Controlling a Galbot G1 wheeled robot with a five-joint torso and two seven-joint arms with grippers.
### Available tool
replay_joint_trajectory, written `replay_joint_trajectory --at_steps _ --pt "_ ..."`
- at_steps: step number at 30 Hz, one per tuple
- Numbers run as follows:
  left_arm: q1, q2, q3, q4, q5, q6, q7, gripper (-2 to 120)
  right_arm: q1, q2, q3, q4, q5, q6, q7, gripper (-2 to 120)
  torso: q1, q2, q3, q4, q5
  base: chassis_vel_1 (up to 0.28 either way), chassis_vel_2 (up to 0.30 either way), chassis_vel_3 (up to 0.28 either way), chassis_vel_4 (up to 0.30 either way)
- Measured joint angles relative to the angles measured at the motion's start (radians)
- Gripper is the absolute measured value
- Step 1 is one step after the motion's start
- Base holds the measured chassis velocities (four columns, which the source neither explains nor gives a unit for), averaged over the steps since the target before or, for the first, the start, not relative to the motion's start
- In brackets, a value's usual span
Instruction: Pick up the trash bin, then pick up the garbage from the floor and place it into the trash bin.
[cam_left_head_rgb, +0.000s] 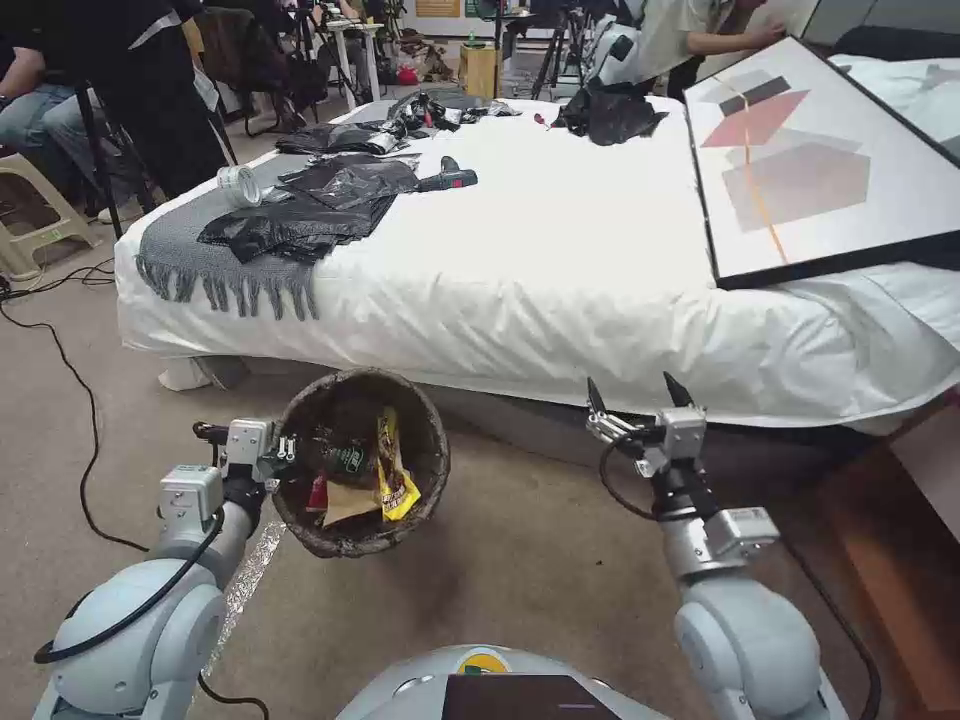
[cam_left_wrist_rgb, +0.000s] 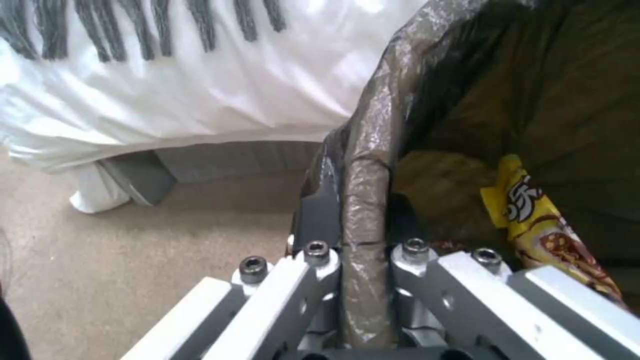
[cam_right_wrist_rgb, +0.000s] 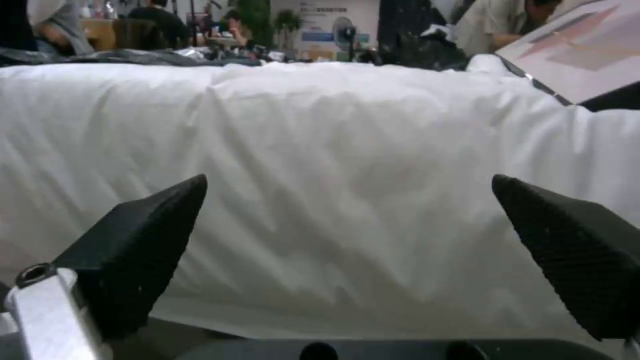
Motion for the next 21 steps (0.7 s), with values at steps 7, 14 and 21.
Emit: replay_joint_trajectory --at_steps 7,14,21 --pt "0.001 -0.005 -0.002 0.000 -0.001 0.000 0.002 3 -0.044 0.014 0.037 -0.007 -0.010 0.035 0.014 100 0.000 0.000 0.000 0.0001 0.0000 0.000 0.000 0.000 0.000" --pt "0.000 -0.004 -0.003 0.000 0.004 0.000 0.006 3 -0.085 0.019 0.046 -0.022 -0.014 0.072 0.019 100 0.000 0.000 0.000 0.0000 0.0000 0.000 0.000 0.000 0.000" --pt "0.001 -0.003 -0.002 0.000 0.005 0.000 0.009 3 -0.076 0.015 0.044 -0.022 -0.001 0.065 0.021 100 0.000 0.000 0.000 0.0000 0.0001 0.000 0.000 0.000 0.000"
